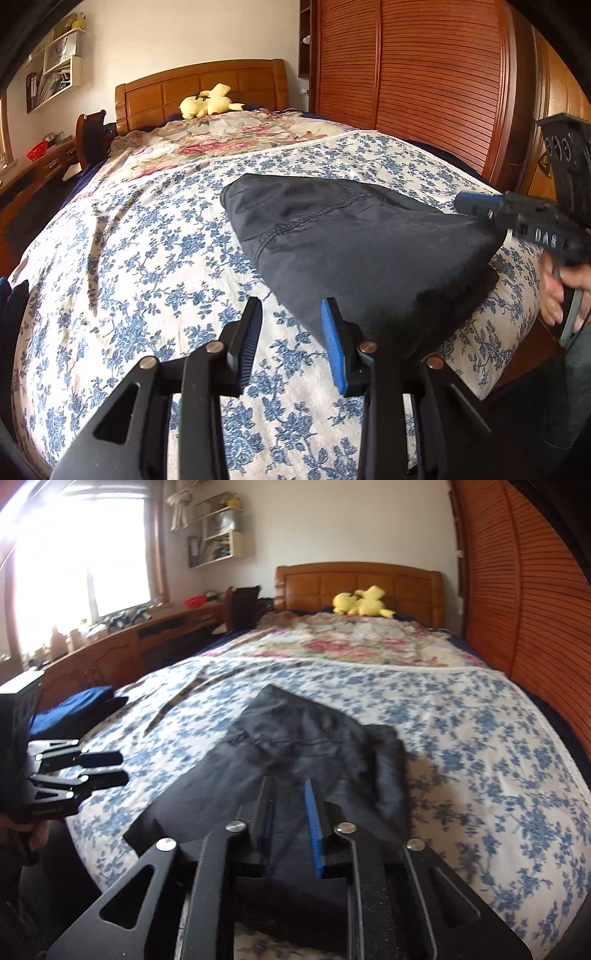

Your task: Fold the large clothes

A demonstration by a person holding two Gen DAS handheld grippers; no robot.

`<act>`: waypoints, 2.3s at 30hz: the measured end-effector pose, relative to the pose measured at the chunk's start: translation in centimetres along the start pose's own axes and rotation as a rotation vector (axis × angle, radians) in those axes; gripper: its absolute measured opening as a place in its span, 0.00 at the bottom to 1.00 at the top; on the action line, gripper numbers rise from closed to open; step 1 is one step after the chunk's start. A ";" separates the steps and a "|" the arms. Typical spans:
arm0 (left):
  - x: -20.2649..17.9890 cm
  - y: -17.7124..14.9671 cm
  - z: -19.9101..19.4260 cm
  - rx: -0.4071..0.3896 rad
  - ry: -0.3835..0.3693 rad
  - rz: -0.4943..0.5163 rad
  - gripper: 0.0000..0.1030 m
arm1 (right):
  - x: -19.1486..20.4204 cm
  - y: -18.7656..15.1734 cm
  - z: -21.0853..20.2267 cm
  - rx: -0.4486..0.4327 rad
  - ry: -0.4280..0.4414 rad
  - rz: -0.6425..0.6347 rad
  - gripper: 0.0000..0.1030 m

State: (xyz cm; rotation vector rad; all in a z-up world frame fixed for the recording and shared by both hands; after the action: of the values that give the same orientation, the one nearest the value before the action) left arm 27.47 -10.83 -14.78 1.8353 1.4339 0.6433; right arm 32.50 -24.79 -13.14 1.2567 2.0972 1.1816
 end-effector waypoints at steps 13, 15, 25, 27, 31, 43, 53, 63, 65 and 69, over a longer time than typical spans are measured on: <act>1.7 -1.3 0.8 0.024 -0.004 -0.022 0.30 | -1.8 -7.7 5.2 0.256 -0.020 0.043 0.42; 1.8 -1.2 1.2 0.024 -0.010 -0.027 0.30 | -2.1 -7.9 5.0 0.253 -0.003 0.060 0.42; 1.7 1.6 5.9 0.051 -0.058 -0.017 0.34 | -2.5 -7.3 3.4 0.216 -0.045 0.037 0.45; 2.0 2.5 7.2 0.052 -0.071 -0.029 0.36 | -3.2 -7.3 3.3 0.212 -0.067 0.039 0.45; 2.8 4.2 10.2 0.073 -0.080 -0.040 0.37 | -4.1 -7.5 2.9 0.204 -0.085 0.054 0.45; 5.7 5.8 19.6 0.188 -0.026 -0.016 0.44 | -4.9 -7.8 3.4 0.214 -0.102 0.046 0.45; 7.6 8.2 24.2 0.195 -0.033 -0.057 0.58 | -4.8 -7.9 3.2 0.211 -0.092 0.051 0.45; 8.4 9.5 25.9 0.190 0.007 -0.034 0.58 | -6.5 -8.6 0.5 0.181 -0.157 0.114 0.45; 8.4 9.5 26.0 0.189 0.009 -0.036 0.58 | -7.2 -9.2 -0.6 0.179 -0.188 0.131 0.47; 8.3 9.4 26.0 0.185 0.008 -0.033 0.58 | -8.7 -10.5 -2.0 0.177 -0.201 0.208 0.50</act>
State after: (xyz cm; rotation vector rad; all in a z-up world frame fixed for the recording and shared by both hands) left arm 54.83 -9.99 -24.06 1.9474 1.5706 0.5162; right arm 30.19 -35.58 -21.41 1.6359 1.9951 0.9206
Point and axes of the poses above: each gripper's, at about its wrist camera, not at the fingertips, and z roughly the way its jaws point, x to its left, y to its top, the point moved 10 cm from there along z, roughly the way its jaws point, and after that the axes turned 1 degree about -x, right-handed, at the moved point
